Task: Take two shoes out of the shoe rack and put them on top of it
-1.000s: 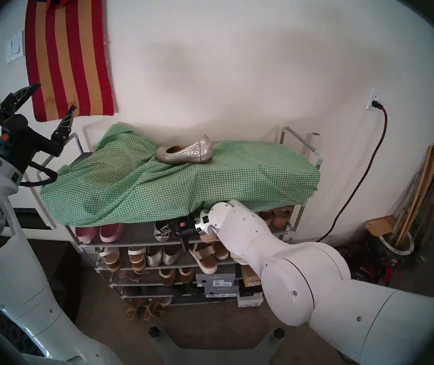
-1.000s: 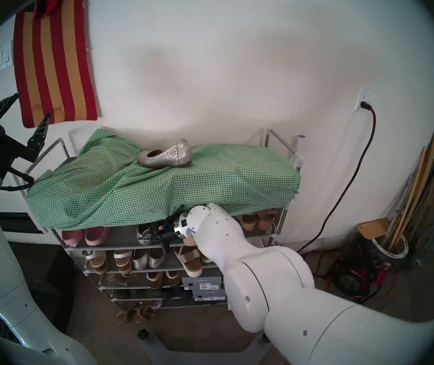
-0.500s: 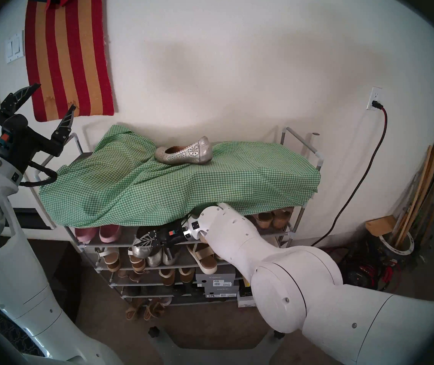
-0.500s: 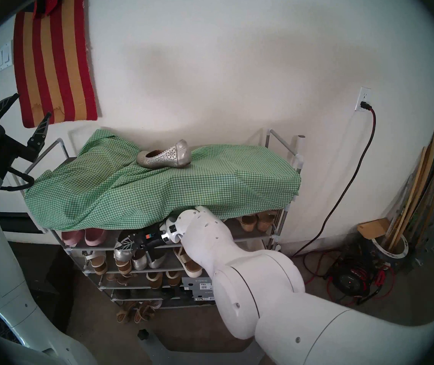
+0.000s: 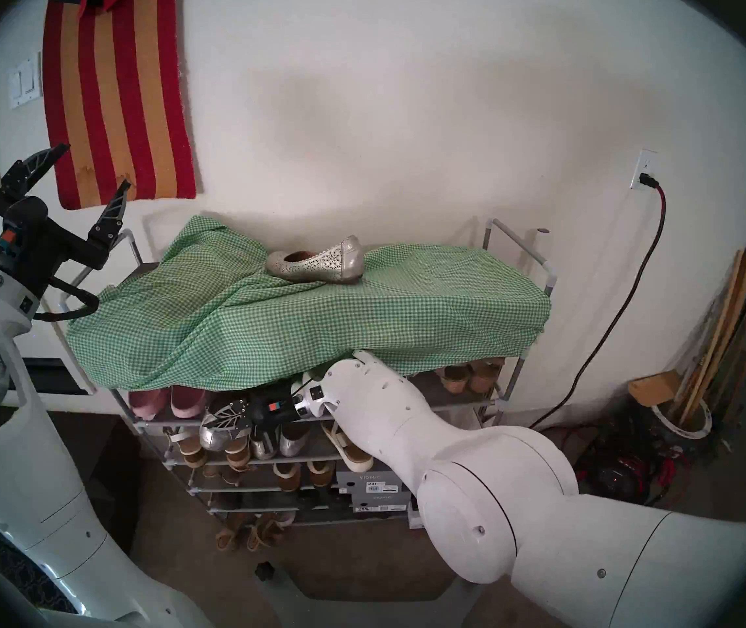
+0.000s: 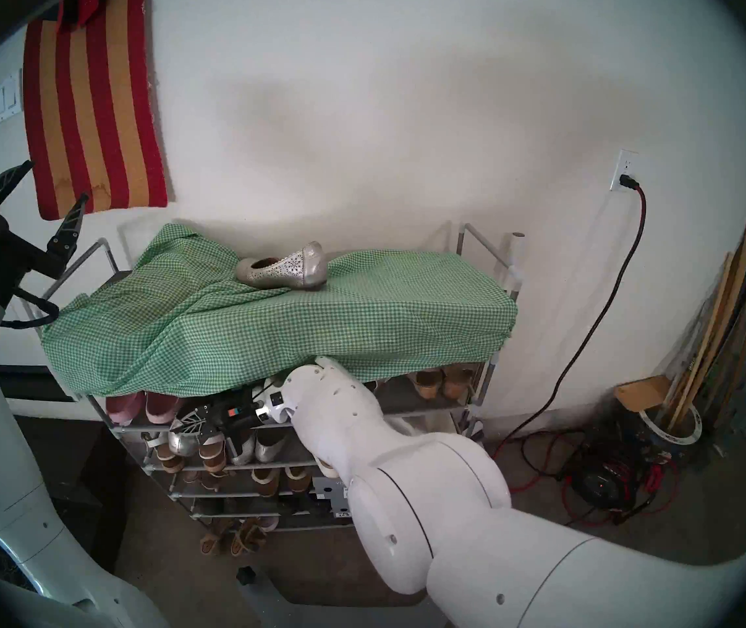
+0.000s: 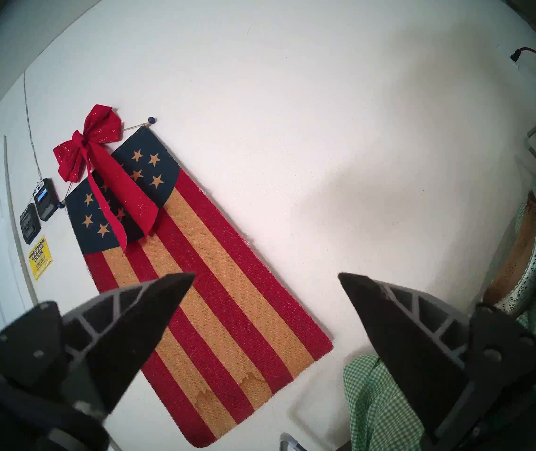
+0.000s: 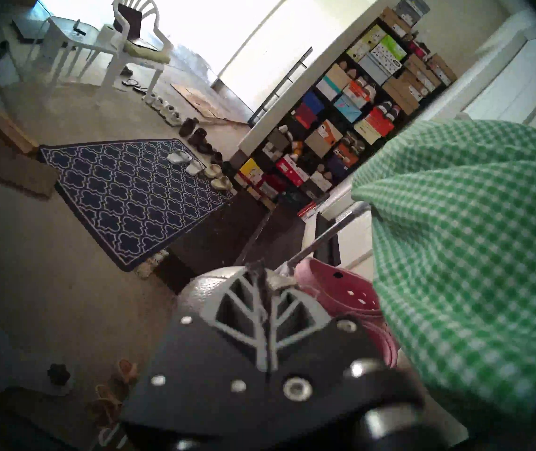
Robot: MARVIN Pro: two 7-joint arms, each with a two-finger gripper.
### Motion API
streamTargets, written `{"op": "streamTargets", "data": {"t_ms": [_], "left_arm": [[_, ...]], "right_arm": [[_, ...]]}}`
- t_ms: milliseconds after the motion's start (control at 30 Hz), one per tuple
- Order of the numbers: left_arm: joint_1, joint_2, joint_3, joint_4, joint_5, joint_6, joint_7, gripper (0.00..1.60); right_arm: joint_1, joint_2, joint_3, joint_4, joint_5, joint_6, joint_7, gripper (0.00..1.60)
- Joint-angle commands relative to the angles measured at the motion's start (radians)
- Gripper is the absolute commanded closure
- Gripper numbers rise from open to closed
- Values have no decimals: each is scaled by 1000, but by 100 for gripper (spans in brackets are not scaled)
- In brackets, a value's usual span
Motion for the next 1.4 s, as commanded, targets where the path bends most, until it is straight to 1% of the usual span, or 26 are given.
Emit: {"op": "streamTargets", "data": {"t_ms": [0, 67, 100, 133, 267, 300, 333, 567, 733, 1133, 1367], "left_arm": [[1, 1, 2, -1, 1, -2, -2, 0], [1, 1, 2, -1, 1, -2, -2, 0], [1, 1, 2, -1, 1, -2, -2, 0], [1, 0, 2, -1, 1, -2, -2, 0], [0, 0, 1, -1, 2, -2, -3, 0], [0, 0, 1, -1, 2, -2, -3, 0], [0, -1, 1, -1, 2, -2, -3, 0], [-2, -2, 0, -1, 2, -1, -4, 0], [-3, -3, 0, -1, 2, -1, -4, 0], [-5, -5, -2, -1, 2, -1, -6, 0], [-7, -6, -2, -1, 3, -1, -7, 0]], "right_arm": [[-8, -42, -26, -33, 35, -9, 107, 160], [-11, -39, -33, -38, 40, -9, 103, 160], [-13, -37, -34, -44, 46, -9, 118, 160], [-14, -31, -43, -47, 46, -9, 102, 160], [-16, -23, -51, -58, 54, -9, 113, 160], [-16, -20, -55, -60, 53, -9, 96, 160], [-15, -17, -55, -65, 57, -9, 105, 160], [-5, -8, -55, -95, 80, -9, 73, 160], [-12, -15, -56, -113, 96, -9, 60, 160], [-45, -32, -67, -135, 130, -9, 59, 160], [-78, -38, -82, -144, 148, -9, 61, 160]]}}
